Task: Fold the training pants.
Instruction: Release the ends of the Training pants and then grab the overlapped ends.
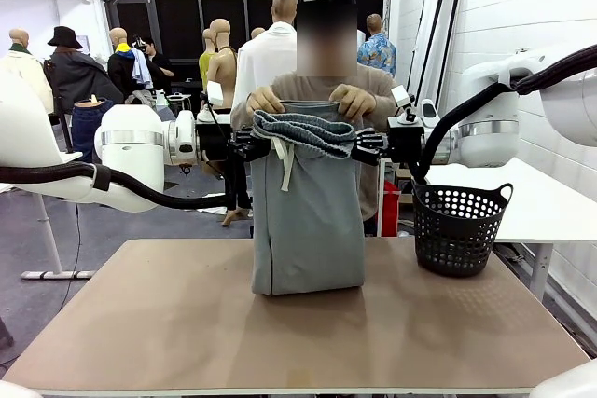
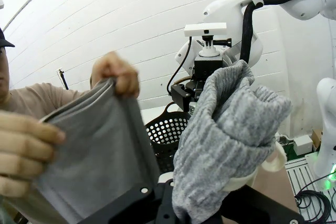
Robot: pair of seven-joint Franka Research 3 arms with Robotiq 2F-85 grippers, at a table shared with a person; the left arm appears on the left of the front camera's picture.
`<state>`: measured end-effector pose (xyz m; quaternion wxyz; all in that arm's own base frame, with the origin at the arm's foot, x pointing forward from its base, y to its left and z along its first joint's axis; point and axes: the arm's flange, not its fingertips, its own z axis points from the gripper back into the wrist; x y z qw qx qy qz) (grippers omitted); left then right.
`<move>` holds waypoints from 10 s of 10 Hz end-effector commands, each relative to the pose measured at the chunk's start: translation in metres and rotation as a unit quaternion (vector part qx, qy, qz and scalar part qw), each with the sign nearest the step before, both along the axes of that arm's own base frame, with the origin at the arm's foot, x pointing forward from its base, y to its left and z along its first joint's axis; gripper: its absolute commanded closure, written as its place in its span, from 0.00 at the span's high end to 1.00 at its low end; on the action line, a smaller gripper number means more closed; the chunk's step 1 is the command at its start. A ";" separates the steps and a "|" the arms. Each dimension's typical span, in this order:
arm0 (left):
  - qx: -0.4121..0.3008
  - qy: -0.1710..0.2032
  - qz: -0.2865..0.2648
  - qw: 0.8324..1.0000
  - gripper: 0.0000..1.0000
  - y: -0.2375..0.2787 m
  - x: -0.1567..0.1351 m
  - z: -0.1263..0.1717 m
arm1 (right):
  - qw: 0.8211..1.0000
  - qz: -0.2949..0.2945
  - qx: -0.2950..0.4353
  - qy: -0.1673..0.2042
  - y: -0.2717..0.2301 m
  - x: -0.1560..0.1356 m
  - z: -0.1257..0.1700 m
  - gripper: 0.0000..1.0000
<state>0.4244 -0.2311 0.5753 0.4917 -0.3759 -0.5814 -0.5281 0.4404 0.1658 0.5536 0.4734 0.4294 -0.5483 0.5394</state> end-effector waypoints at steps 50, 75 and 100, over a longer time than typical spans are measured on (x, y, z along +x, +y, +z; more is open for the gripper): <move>-0.001 -0.004 -0.001 1.000 0.00 0.000 -0.003 0.003 | 1.000 0.001 0.002 0.001 0.001 -0.001 0.000 0.00; 0.007 0.032 0.042 0.999 1.00 0.028 -0.014 0.002 | 0.997 -0.043 0.006 0.059 -0.026 -0.001 0.005 1.00; 0.003 0.047 0.042 0.998 1.00 0.039 -0.011 -0.005 | 0.992 -0.060 0.038 0.101 -0.051 -0.012 -0.002 1.00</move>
